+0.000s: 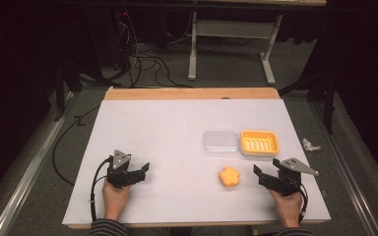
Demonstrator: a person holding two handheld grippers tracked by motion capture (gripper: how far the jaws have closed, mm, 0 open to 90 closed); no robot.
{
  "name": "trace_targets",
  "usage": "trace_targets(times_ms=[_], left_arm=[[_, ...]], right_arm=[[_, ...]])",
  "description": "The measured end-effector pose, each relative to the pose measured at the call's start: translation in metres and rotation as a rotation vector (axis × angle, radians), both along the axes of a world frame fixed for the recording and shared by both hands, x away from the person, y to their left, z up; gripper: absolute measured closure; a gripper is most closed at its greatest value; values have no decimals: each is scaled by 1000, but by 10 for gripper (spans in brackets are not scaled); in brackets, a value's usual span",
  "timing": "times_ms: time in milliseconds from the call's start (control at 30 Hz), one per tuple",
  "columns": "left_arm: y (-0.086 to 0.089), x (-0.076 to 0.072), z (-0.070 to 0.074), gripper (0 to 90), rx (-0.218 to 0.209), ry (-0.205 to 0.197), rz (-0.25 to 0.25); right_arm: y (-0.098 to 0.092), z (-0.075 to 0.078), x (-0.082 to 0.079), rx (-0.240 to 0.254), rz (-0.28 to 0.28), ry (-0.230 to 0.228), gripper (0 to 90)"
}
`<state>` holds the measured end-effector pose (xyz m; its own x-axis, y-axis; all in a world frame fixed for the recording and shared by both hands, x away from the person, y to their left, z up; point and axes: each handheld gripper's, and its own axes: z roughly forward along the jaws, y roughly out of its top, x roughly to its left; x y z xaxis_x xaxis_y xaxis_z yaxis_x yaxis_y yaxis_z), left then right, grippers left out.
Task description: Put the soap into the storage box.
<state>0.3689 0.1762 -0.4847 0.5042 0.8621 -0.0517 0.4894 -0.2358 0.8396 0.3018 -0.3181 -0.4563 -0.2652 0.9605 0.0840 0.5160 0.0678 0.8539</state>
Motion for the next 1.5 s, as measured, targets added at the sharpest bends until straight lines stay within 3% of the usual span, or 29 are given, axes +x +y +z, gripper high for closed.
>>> trace_targets(times_ms=[200,467,1000,1500], left_arm=[[0,0,0,212,3,-1,-1],[0,0,0,212,2,-1,1],[0,0,0,212,1,1,-1],[1,0,0,212,-1,4,-2]], right_arm=[[7,3,-4,31,36,6,173],[18,5,-7,23,98,12,173],[44,10,-8,-49,191,45,168],[70,7,1,-110,291,94,164]])
